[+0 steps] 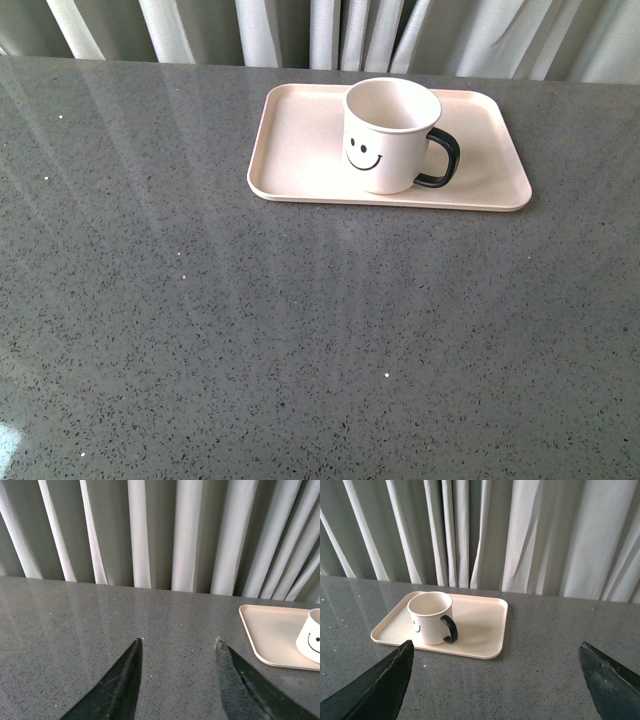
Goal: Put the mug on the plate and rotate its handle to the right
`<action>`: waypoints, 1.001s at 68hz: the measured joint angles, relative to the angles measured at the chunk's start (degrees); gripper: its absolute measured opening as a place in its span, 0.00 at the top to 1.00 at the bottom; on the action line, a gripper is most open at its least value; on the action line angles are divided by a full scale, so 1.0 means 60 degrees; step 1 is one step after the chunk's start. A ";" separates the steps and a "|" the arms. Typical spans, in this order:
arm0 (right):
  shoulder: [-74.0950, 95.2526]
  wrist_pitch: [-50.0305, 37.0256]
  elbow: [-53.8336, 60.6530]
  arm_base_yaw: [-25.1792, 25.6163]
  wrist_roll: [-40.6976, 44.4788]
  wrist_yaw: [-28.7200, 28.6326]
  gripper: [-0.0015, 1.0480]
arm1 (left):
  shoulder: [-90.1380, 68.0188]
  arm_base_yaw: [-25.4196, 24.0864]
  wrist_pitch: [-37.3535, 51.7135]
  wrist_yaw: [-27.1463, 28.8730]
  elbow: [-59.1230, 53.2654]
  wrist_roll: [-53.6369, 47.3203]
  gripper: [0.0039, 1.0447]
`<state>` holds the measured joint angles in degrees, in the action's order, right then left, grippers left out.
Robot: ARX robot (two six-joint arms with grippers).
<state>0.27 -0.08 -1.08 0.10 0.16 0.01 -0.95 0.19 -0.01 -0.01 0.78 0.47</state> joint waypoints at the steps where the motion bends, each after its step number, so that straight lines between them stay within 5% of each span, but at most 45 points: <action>1: 0.0000 0.0000 0.0000 0.0000 0.0000 0.0000 0.09 | 0.0000 0.0000 0.0000 0.0004 0.0000 0.0000 0.45; 17: 0.0000 0.0000 0.0000 0.0000 0.0000 0.0000 0.09 | 0.0000 0.0000 0.0000 0.0004 0.0000 -0.0022 0.07; 24: 0.2929 0.3497 -0.1800 0.0787 0.1053 -0.2976 0.09 | 0.0004 0.0000 0.0000 -0.0011 0.0000 -0.0025 0.09; 27: 0.4543 0.3541 -0.2488 0.0918 0.1446 -0.3508 0.09 | 0.0004 0.0000 0.0000 -0.0004 0.0000 -0.0029 0.09; 45: 1.1118 0.0313 -0.5934 0.0627 0.2368 -0.3024 0.09 | 0.0004 0.0000 0.0000 0.0000 0.0000 -0.0029 0.09; 68: 1.6578 0.0412 -0.9985 -0.0914 0.0739 -0.1734 0.09 | 0.0007 0.0000 0.0000 0.0000 0.0000 -0.0029 0.09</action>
<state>99.74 2.39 -60.99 -5.39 4.60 -10.39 -0.91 0.19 -0.01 -0.01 0.78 0.30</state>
